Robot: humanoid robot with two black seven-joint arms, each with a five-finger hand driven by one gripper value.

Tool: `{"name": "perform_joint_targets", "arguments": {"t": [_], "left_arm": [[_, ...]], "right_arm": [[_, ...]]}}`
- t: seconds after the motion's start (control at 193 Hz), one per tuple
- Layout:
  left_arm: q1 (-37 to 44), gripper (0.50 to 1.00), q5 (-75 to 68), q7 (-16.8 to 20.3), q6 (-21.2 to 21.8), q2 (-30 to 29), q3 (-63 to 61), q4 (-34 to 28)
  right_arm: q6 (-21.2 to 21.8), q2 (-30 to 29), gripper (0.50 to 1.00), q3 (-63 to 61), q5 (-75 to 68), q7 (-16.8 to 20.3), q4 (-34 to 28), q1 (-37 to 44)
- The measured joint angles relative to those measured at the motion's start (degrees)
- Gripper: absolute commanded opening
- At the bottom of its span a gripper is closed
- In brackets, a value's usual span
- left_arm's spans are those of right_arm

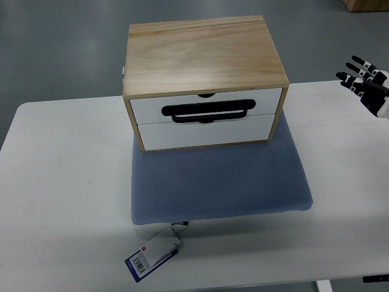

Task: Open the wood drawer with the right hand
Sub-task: 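Raise the right hand and move it toward the wooden drawer box, then lower the right hand onto the black handle of the upper drawer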

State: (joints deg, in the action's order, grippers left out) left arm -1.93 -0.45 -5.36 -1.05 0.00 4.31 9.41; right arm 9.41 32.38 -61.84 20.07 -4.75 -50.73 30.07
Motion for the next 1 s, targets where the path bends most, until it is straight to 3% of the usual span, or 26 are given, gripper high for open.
{"name": "perform_joint_targets", "arguments": {"t": [0.238,0.605,0.807,0.999], "left_arm": [[0.0,1.000,0.0,0.0,0.0,0.0,0.0,0.0],[0.0,1.000,0.0,0.0,0.0,0.0,0.0,0.0],[0.0,1.000,0.0,0.0,0.0,0.0,0.0,0.0],[0.0,1.000,0.0,0.0,0.0,0.0,0.0,0.0]], "right_arm": [[4.4,8.6,0.928,1.4,-0.5,0.1,-3.1,6.0],[15.4,25.7,0.928,15.1,0.5,0.5,-21.0,21.3],[22.6,28.3,0.928,23.8,5.6,1.2,-29.0,30.6],[25.4,27.7,0.928,31.7,9.8,4.1,-32.1,38.4]]}}
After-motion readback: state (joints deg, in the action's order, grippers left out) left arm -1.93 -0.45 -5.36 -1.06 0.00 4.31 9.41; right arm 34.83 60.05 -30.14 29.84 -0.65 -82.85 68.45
